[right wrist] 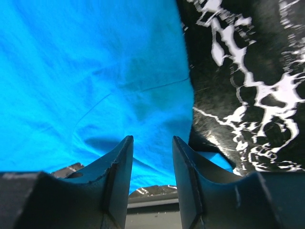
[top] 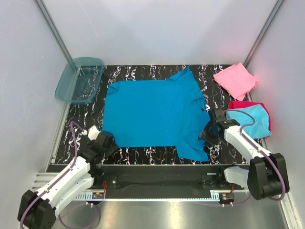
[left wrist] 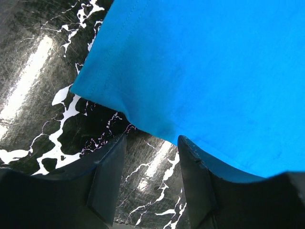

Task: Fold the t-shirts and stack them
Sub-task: Flatten the tshirt out

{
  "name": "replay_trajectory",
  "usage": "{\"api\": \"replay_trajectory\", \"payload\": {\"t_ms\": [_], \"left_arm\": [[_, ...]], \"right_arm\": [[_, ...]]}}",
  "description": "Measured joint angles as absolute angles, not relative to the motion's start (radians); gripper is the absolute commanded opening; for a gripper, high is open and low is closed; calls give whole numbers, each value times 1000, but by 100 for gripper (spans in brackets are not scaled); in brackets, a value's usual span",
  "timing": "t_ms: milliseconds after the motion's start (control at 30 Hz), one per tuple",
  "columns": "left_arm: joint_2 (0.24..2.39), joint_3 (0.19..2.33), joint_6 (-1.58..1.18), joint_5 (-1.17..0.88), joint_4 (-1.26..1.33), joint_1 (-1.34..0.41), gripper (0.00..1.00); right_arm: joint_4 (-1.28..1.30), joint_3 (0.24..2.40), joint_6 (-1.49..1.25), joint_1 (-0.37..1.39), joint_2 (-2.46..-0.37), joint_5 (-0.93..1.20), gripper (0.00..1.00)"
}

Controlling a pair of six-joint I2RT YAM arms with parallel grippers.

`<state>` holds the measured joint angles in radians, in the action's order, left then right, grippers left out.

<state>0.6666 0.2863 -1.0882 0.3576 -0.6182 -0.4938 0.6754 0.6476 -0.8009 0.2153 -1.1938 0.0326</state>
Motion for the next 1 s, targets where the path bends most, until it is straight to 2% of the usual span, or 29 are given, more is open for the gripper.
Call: {"api": "replay_trajectory", "payload": {"t_ms": [333,700,1000], "left_arm": [[700,302,-1085,389,-603,-477,55],[526,204,-945,246,-456,-315,55],[543,168,-935,155,-381,-275,56]], "right_arm": [[697,648,-811,170,-1158,-27,48],[694,600,-788,28,-1007,-2,49],[564,424,-840,-43,-977,172,50]]}}
